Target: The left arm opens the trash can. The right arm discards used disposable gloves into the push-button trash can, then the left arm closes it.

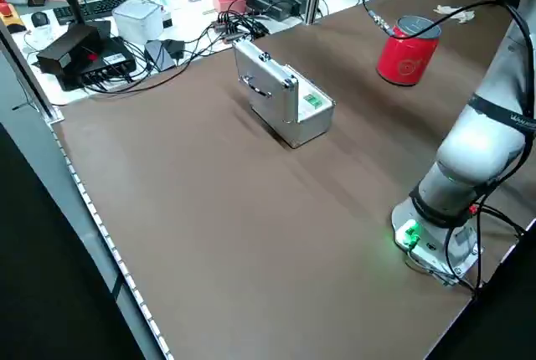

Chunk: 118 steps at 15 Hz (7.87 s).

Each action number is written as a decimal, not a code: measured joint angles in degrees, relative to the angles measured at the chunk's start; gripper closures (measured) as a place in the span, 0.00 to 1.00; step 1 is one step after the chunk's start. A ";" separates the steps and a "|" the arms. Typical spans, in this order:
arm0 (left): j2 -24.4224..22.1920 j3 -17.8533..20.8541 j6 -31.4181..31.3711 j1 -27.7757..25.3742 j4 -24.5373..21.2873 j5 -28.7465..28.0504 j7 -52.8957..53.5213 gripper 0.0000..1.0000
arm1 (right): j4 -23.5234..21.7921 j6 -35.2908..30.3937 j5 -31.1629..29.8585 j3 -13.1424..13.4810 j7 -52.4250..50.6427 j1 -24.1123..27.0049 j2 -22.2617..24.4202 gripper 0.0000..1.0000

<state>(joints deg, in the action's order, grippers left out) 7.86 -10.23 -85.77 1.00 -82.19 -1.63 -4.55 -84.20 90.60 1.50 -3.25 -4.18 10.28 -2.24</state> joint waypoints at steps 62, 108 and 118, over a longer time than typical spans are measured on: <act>27.11 -14.76 -42.11 28.87 0.15 -0.16 -32.88 0.97 | -2.58 35.28 -4.84 -0.16 -24.45 15.58 -44.08 0.89; 13.71 -14.54 -25.69 20.85 2.59 -1.89 -32.59 0.36 | 9.84 8.13 -1.64 -11.63 -9.58 0.84 -25.55 0.89; 0.44 -14.19 -0.40 8.78 2.50 -2.20 -17.33 0.00 | 9.49 4.38 1.66 -22.92 -5.13 -7.55 -25.18 0.89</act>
<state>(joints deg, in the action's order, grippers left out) 8.30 -24.42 -86.17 9.78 -79.69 -3.83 -21.89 -74.71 94.98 3.15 -26.16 -9.31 2.73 -27.42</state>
